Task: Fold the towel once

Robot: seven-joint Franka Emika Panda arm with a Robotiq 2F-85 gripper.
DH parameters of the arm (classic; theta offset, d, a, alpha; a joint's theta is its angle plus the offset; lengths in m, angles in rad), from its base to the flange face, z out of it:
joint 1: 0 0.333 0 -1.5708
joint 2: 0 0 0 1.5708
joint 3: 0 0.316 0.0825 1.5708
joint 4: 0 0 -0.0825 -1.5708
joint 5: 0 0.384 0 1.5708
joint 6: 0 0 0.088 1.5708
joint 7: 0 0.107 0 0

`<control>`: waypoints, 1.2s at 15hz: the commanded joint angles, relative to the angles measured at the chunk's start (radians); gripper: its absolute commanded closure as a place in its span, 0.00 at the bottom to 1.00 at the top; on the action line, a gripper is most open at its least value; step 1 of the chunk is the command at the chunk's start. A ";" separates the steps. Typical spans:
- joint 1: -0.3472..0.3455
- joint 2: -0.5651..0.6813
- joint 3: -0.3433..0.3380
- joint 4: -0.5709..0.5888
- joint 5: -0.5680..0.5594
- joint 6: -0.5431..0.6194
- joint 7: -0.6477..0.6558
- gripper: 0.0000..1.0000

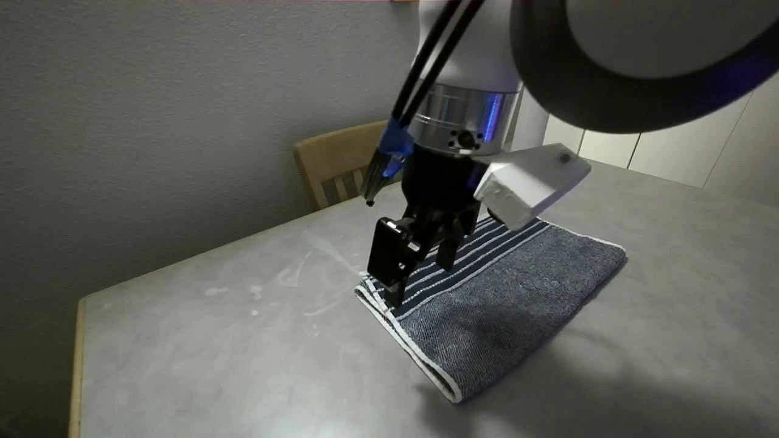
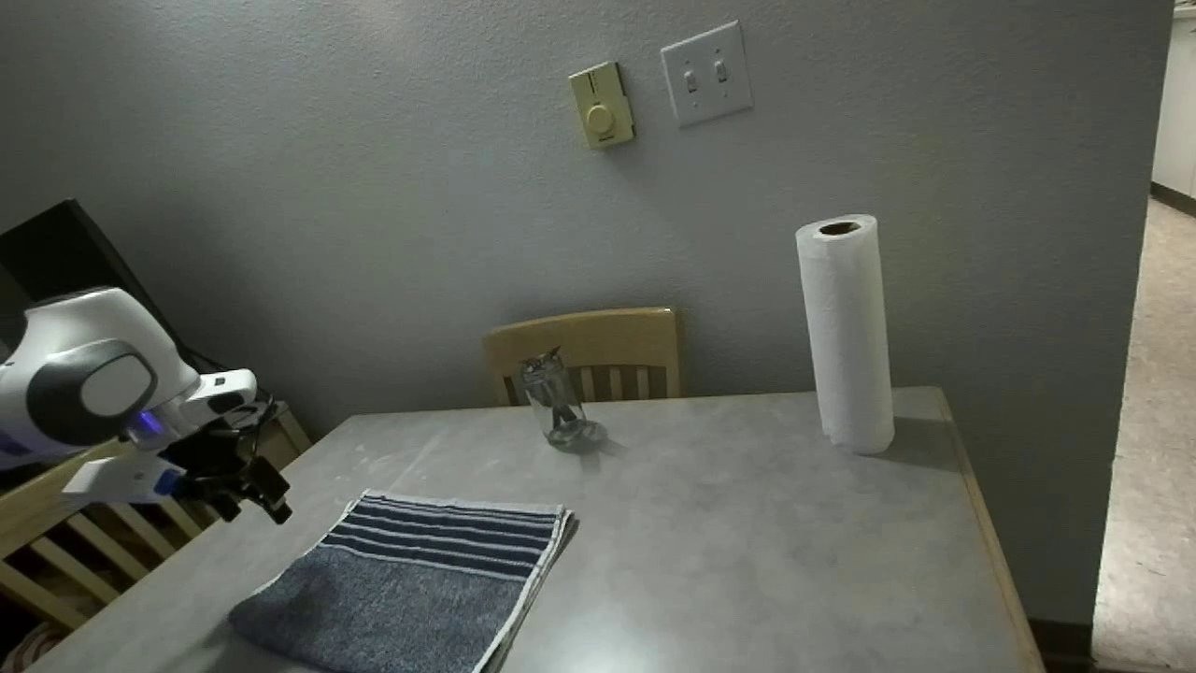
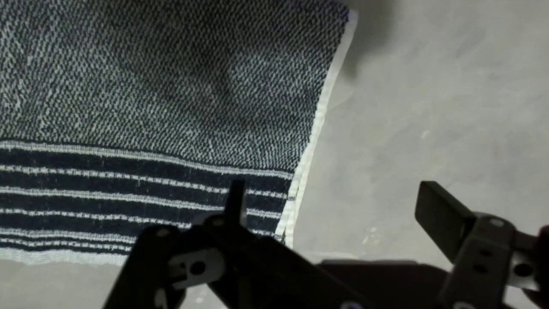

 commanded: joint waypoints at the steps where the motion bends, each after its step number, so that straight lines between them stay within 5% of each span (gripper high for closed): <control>1: 0.023 0.006 -0.018 0.021 0.020 -0.038 -0.012 0.00; 9: 0.041 0.028 -0.023 0.072 0.016 -0.124 0.000 0.00; 18: 0.125 0.209 -0.074 0.245 -0.077 -0.213 0.000 0.00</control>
